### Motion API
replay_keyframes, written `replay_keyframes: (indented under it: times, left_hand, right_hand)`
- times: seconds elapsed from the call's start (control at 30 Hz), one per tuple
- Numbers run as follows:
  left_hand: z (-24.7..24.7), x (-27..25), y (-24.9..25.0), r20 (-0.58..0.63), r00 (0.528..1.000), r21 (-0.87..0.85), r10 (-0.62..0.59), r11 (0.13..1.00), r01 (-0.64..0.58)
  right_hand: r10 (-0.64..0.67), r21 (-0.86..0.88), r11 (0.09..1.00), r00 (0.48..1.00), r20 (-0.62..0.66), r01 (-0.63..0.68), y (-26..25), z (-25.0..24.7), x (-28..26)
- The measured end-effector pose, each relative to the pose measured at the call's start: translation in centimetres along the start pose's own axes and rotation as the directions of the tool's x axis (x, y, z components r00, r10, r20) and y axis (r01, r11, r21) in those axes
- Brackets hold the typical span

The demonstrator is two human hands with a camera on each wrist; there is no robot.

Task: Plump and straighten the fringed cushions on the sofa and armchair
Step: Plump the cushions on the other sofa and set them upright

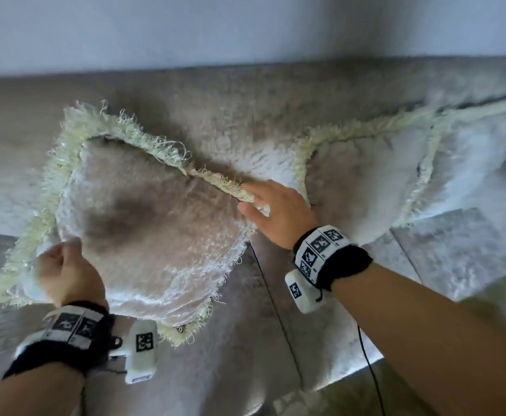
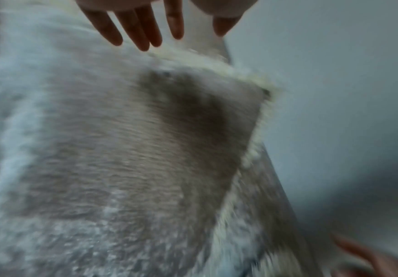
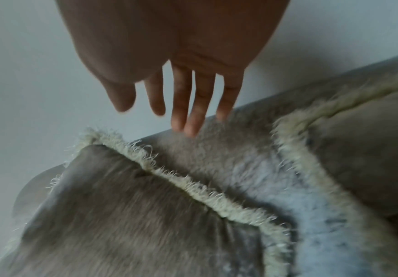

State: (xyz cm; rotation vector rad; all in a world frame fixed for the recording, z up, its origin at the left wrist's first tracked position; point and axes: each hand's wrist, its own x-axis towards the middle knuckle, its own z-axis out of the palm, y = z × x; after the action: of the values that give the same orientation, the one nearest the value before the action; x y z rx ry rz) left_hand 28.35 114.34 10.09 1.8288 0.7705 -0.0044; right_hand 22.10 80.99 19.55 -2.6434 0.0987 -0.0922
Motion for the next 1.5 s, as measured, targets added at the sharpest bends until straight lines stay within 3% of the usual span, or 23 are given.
replay_keyframes:
  times: [0.07, 0.17, 0.33, 0.47, 0.53, 0.83, 1.0, 1.23, 1.5]
  left_hand:
    - [1.1, -6.2, 6.0, 0.164, 0.969, 0.057, 0.184, 0.979, -0.195]
    - [3.4, -11.5, 9.9, 0.476, 0.825, 0.13, 0.305, 0.903, -0.41]
    - [7.1, -21.1, 14.1, 0.736, 0.557, 0.166, 0.385, 0.695, -0.699]
    - [10.2, -29.3, 15.3, 0.861, 0.388, 0.199, 0.328, 0.485, -0.852]
    - [11.7, -33.4, 15.3, 0.888, 0.338, 0.195, 0.311, 0.411, -0.891]
    - [17.2, -50.8, 14.1, 0.924, 0.291, 0.216, 0.247, 0.291, -0.932]
    - [20.3, -55.9, 14.6, 0.945, 0.25, 0.2, 0.212, 0.233, -0.952]
    - [25.9, -55.4, 14.5, 0.952, 0.255, 0.217, 0.167, 0.216, -0.952]
    - [34.3, -47.0, 14.2, 0.934, 0.344, 0.298, 0.095, 0.322, -0.899]
  right_hand:
    - [0.115, -0.111, 0.989, 0.971, 0.211, -0.094, 0.5, -3.6, -1.9]
    - [0.265, -0.169, 0.962, 0.883, 0.387, -0.215, 2.0, -8.4, -5.1]
    - [0.356, -0.217, 0.931, 0.864, 0.355, -0.294, 4.6, -16.2, -11.9]
    - [0.402, -0.214, 0.913, 0.849, 0.343, -0.346, 8.7, -20.9, -17.8]
    - [0.434, -0.175, 0.901, 0.841, 0.324, -0.398, 11.3, -22.8, -20.7]
    - [0.405, -0.195, 0.912, 0.867, 0.29, -0.361, 21.0, -32.8, -33.1]
    - [0.411, -0.147, 0.911, 0.872, 0.266, -0.385, 25.4, -36.0, -35.2]
    - [0.422, -0.188, 0.905, 0.855, 0.301, -0.381, 30.0, -35.3, -32.0]
    - [0.393, -0.231, 0.918, 0.821, 0.415, -0.322, 35.6, -31.6, -19.9]
